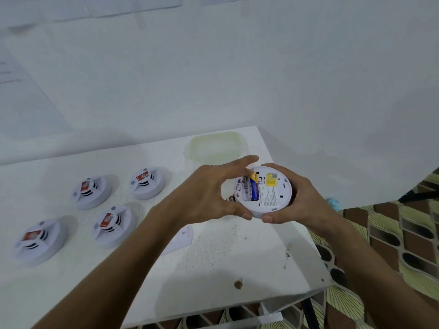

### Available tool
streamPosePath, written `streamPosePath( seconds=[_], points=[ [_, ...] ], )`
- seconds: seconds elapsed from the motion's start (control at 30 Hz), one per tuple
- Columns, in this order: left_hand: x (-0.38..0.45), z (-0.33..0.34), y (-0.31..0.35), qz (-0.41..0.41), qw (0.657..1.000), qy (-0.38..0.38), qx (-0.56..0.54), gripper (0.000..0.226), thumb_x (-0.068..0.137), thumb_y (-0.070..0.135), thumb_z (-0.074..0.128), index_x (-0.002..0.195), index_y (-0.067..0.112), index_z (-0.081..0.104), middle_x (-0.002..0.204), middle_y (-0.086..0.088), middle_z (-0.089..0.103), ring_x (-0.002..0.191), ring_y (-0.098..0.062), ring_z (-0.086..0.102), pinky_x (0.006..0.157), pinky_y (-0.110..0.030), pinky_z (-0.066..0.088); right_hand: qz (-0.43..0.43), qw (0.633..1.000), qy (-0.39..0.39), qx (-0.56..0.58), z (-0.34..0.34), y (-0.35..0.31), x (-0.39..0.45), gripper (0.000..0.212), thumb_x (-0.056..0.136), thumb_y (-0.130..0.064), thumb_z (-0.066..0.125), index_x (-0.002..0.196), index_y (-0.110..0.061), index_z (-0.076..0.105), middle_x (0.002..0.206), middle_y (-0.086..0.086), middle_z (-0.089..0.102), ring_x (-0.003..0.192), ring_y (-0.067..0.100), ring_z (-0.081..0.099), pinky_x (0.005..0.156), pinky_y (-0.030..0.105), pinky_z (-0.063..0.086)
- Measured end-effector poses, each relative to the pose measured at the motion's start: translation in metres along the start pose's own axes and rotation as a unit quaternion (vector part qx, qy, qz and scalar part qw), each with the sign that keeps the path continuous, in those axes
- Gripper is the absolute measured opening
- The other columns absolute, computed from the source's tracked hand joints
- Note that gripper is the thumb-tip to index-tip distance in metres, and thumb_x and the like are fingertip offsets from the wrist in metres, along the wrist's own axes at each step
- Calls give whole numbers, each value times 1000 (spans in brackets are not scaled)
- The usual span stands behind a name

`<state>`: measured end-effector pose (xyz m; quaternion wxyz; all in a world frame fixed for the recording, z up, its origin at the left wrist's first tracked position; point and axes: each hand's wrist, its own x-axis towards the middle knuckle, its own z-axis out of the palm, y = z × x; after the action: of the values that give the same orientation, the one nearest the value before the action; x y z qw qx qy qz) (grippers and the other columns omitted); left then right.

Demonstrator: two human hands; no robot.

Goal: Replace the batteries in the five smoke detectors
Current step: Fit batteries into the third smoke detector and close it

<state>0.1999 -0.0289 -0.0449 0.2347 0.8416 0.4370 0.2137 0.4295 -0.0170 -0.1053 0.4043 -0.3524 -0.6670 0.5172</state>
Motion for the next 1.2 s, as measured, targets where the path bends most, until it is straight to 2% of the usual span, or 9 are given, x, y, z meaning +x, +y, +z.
streamPosePath(
  seconds=[0.2, 0.33, 0.43, 0.5, 0.6, 0.7, 0.83, 0.9, 1.2],
  points=[
    [-5, 4, 1, -8, 1000, 3, 2, 88, 68, 40, 85, 143, 43, 37, 137, 16, 56, 123, -2, 49, 95, -1, 35, 1, 1000, -13, -7, 1, 1, 4, 74, 51, -22, 91, 117, -43, 65, 115, -12, 70, 111, 15, 64, 81, 19, 55],
    [-6, 10, -4, -10, 999, 17, -25, 85, 70, 34, 85, 142, 39, 42, 130, 14, 62, 120, -2, 54, 86, -2, 43, 12, 1000, -10, -1, -1, 4, 6, 77, 52, -11, 90, 121, -28, 59, 113, -12, 71, 109, 13, 65, 79, 19, 55],
    [-4, 10, -9, -46, 996, 25, -76, 91, 61, 37, 89, 138, 46, 43, 125, 41, 53, 112, 18, 51, 96, -6, 42, 19, 1000, -14, -16, -1, 4, 7, 78, 53, -12, 90, 122, -27, 58, 113, -14, 71, 109, 12, 65, 80, 19, 55],
    [-3, 10, -14, -56, 991, 30, -115, 94, 58, 37, 90, 141, 36, 46, 116, 53, 47, 111, 22, 49, 97, -8, 43, 16, 999, -11, -25, -1, 4, 7, 76, 53, -8, 88, 121, -27, 58, 112, -17, 70, 108, 9, 65, 79, 17, 55],
    [-2, 13, -26, -70, 982, 62, -166, 97, 62, 42, 85, 146, 34, 37, 122, 34, 58, 115, 6, 56, 92, -13, 48, 14, 999, 9, -31, -10, 7, 3, 83, 51, -10, 91, 125, -26, 58, 116, -10, 69, 110, 12, 65, 81, 20, 55],
    [7, 20, -46, -122, 978, 98, -135, 81, 79, 31, 79, 146, 36, 34, 116, 22, 65, 97, -1, 65, 85, -21, 55, 22, 999, 34, -30, -24, 10, -6, 89, 48, -14, 94, 128, -23, 57, 118, -5, 70, 112, 14, 65, 81, 20, 55],
    [25, 38, -64, -167, 986, 13, 13, 77, 85, 26, 71, 149, 36, 29, 114, 13, 66, 75, -7, 65, 80, -21, 53, 25, 998, 47, -45, -32, 12, -17, 87, 49, -1, 94, 124, -23, 56, 112, -15, 71, 107, 5, 66, 79, 14, 54],
    [34, 49, -67, -167, 984, -25, 51, 78, 87, 27, 70, 150, 38, 25, 115, 13, 65, 71, -7, 59, 82, -29, 54, 30, 997, 50, -53, -34, 13, -22, 86, 48, 0, 92, 123, -24, 56, 110, -19, 71, 106, 2, 65, 78, 13, 54],
    [62, 78, -68, -146, 982, -97, 67, 97, 78, 39, 79, 151, 40, 15, 128, 2, 63, 97, -16, 65, 89, -38, 55, 45, 996, 67, -44, -35, 19, -34, 80, 52, -7, 86, 122, -28, 54, 112, -22, 69, 112, 3, 63, 76, 12, 54]
  ],
)
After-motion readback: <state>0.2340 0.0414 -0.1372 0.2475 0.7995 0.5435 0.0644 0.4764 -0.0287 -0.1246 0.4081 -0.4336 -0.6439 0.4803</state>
